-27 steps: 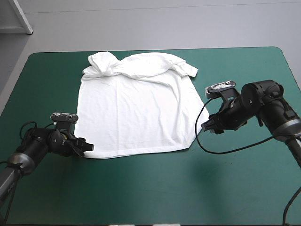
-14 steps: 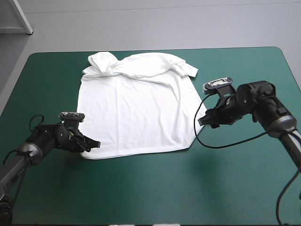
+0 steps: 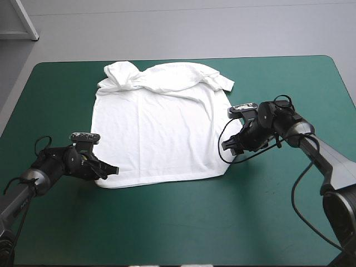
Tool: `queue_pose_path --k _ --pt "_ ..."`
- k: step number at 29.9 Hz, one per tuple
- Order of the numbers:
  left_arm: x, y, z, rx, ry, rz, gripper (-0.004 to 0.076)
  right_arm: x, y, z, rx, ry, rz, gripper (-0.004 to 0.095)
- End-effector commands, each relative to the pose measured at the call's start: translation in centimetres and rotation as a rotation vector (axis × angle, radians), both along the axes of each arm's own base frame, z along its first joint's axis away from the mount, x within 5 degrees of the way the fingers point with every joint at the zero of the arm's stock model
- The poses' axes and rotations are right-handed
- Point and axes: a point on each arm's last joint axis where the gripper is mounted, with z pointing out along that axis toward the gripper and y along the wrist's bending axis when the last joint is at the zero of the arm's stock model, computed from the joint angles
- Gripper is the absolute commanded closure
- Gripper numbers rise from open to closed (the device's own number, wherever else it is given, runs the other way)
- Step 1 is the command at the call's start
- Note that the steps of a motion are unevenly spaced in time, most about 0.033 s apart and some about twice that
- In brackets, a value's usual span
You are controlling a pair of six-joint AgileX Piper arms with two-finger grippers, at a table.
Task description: Fold the cloth
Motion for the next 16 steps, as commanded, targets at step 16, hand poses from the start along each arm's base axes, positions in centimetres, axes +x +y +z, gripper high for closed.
queue_pose_path --k 16 --pt "1.2 -0.1 3.4 0.019 -0.095 -0.027 0.0703 1.3 2.7 -1.2 0.138 -0.023 -0.013 0.0745"
